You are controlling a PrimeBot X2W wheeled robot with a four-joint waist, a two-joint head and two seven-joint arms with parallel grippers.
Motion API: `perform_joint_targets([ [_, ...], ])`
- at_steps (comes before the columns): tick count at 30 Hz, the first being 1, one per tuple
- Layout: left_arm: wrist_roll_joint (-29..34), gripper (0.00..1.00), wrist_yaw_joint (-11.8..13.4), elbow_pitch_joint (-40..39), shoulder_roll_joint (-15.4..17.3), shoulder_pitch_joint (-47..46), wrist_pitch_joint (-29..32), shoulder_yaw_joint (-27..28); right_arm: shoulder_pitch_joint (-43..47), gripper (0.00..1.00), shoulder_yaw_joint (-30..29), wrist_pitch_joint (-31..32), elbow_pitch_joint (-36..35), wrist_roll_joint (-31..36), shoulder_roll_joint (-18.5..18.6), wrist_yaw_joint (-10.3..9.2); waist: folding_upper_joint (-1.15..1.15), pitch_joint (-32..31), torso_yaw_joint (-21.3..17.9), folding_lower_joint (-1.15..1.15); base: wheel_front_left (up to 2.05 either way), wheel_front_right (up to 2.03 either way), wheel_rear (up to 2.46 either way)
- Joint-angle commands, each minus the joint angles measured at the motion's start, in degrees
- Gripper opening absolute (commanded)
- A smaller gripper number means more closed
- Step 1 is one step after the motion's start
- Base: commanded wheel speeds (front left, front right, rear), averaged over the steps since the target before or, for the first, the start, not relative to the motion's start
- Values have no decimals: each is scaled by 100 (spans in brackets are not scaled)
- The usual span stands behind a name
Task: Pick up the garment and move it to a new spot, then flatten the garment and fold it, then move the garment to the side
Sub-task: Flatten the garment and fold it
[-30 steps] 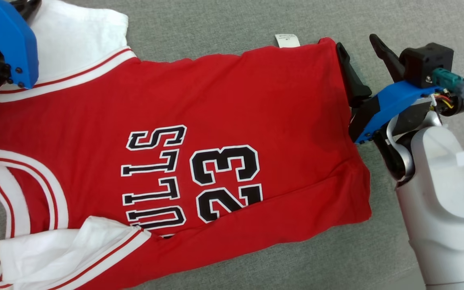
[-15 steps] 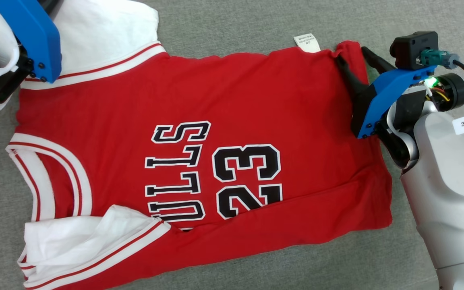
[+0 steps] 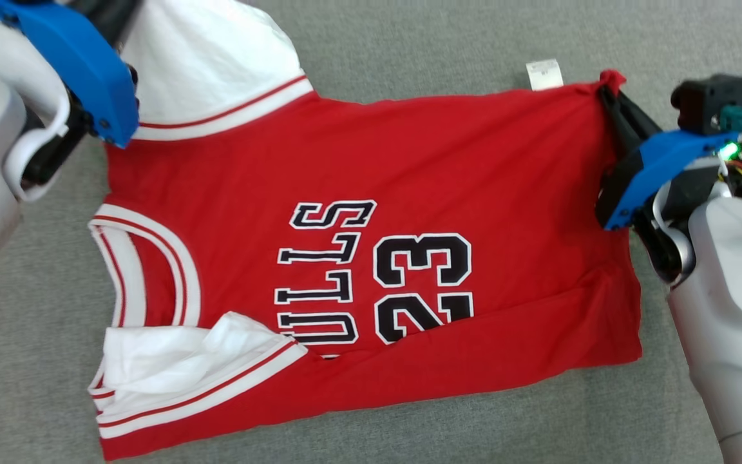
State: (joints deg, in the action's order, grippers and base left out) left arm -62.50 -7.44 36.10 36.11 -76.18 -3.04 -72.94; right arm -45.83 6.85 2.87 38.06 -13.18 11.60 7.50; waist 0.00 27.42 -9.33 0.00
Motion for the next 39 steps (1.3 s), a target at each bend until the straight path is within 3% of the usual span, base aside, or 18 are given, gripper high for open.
perform_joint_targets([
  [1,-17,0,-6,-38,30,112,-93,-8,114,0,-21,-72,30,9,58,-1,0,-62,10,0,0,0,0],
  [12,26,0,15,-790,276,1100,-895,-30,776,0,-121,-634,135,49,172,-1,0,-647,362,0,0,0,0],
  [30,-116,0,947,-2411,690,3122,-1216,156,1854,0,-378,-1553,250,201,108,-1,0,-1293,693,0,0,0,0],
  [39,-35,0,1125,-2758,737,3954,-1221,474,2424,0,-552,-1771,112,184,34,-1,0,-1523,780,0,0,0,0],
])
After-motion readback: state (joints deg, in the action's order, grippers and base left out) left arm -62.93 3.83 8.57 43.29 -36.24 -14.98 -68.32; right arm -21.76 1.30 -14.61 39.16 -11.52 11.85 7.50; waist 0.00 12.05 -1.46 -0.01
